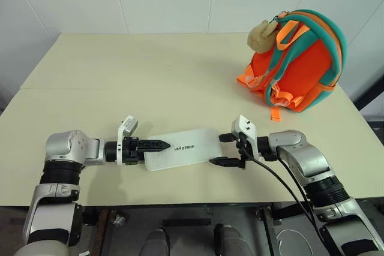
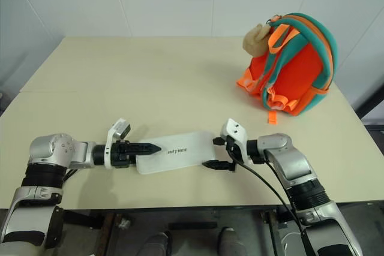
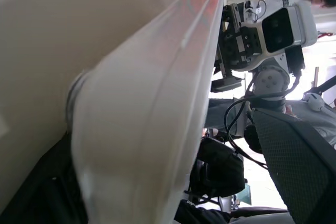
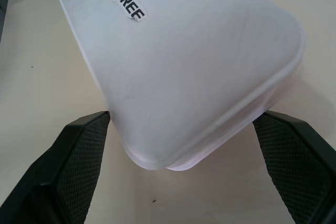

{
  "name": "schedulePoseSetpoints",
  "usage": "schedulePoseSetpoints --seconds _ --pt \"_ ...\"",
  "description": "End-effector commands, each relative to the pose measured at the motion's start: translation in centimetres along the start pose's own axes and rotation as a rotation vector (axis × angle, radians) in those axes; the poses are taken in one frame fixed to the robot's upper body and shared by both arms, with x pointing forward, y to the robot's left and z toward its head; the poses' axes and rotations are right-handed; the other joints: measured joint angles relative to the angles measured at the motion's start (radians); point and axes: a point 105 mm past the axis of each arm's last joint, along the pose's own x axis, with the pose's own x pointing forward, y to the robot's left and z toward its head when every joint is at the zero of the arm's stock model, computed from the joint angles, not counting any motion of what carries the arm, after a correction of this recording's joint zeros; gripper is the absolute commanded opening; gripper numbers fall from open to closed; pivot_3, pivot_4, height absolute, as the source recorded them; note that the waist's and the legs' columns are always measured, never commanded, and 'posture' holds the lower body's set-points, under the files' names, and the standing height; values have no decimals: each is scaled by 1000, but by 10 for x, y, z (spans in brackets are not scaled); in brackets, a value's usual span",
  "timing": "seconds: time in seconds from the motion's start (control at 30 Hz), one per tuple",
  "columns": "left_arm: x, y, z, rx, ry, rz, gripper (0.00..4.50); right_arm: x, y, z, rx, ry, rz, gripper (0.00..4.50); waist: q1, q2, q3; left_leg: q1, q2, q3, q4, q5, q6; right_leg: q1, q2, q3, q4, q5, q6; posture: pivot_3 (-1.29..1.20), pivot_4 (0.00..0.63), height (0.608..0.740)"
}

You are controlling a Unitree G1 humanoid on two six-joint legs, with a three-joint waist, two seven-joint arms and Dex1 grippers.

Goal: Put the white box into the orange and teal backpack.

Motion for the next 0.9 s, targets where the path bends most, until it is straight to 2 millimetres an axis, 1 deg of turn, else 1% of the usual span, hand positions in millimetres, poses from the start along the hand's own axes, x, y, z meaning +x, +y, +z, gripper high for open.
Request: schedulePoseSetpoints --seconds 0.03,0.13,0.37,0.57,0.7,0.83,0.9 --pt "3 3 -1 -12 6 3 4455 -6 0 6 -22 -26 -17 4500 0 0 0 0 0 0 0 0 0 0 0 0 0 0 0 0 150 740" --pt "4 3 0 -14 -12 -7 4455 -11 -2 0 -6 -11 -52 4500 1 0 0 0 0 0 0 0 0 0 0 0 0 0 0 0 150 740" --pt "9 -1 9 -39 -97 -57 4455 -13 -2 -8 27 -7 -97 4500 1 0 0 0 0 0 1 0 0 1 0 0 0 -1 -2 0 150 740" --pt "11 -3 2 -76 -107 -81 4455 -15 0 -11 45 -16 -118 4500 0 0 0 0 0 0 1 0 0 1 0 0 -1 -1 -2 0 150 740" --pt "6 -2 -3 -76 -80 -60 3584 -22 -4 -11 37 -12 -139 4500 -1 0 0 0 0 0 1 0 0 1 0 0 -1 -1 -1 0 150 740" --pt "4 -4 -5 -77 -57 -65 2296 -28 -7 -9 24 -16 -157 4500 -3 0 0 0 0 0 1 0 0 0 0 0 -2 -1 -2 0 150 740" --pt "3 -4 -5 -80 -53 -63 1658 -37 -11 -7 1 -19 -190 4500 -2 0 0 0 0 0 1 0 0 0 0 0 -2 -1 -3 0 150 740"
